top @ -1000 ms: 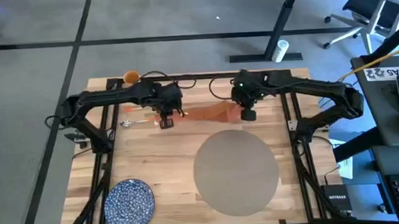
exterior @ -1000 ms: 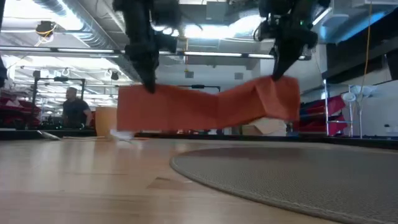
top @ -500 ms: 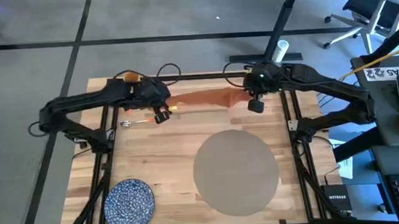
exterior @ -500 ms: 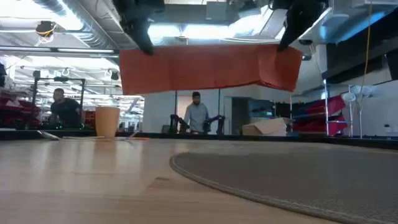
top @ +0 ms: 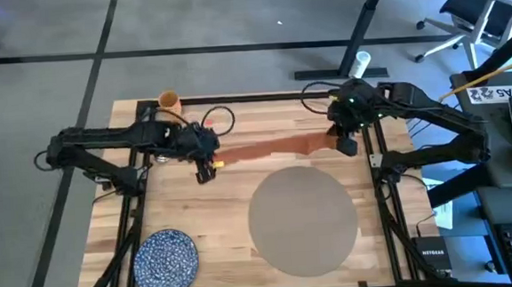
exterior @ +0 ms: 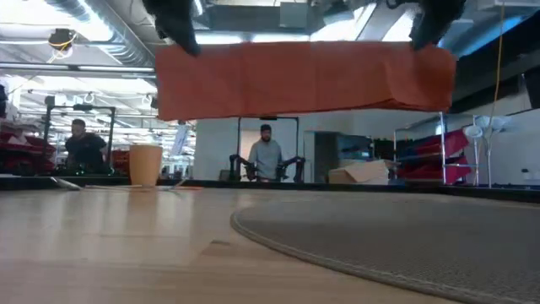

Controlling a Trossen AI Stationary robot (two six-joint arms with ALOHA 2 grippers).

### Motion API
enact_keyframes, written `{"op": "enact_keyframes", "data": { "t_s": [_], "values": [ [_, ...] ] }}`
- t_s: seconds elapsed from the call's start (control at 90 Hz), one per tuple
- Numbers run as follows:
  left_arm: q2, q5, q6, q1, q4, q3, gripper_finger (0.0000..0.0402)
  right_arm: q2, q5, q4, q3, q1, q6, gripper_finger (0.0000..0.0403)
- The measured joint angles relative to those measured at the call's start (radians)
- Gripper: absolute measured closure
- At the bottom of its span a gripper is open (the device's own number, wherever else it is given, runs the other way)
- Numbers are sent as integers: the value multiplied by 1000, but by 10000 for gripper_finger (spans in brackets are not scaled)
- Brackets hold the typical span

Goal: Set table place
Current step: Fold the orange napkin

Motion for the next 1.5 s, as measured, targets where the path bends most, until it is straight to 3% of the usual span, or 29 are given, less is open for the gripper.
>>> {"op": "enact_keyframes", "data": {
  "t_s": [0.156,0.4,0.633,0.822,1.089,1.233,1.5],
  "values": [
    [0,245,-62,-15,3,0,401,2,-180,1,0,0,26,403],
    [0,427,-88,5,8,0,401,5,-293,-17,-1,0,66,403],
    [3,508,-134,-18,58,-2,401,4,-403,-75,-49,3,108,403],
    [3,595,-216,-56,190,-70,402,4,-496,-34,-156,74,113,403],
    [4,720,-307,-62,383,-230,402,4,-643,200,-355,147,216,403],
    [4,785,-364,-54,506,-339,402,4,-660,287,-453,165,256,403],
    [4,869,-505,-53,705,-509,402,4,-733,334,-564,165,308,403]
  ]
}}
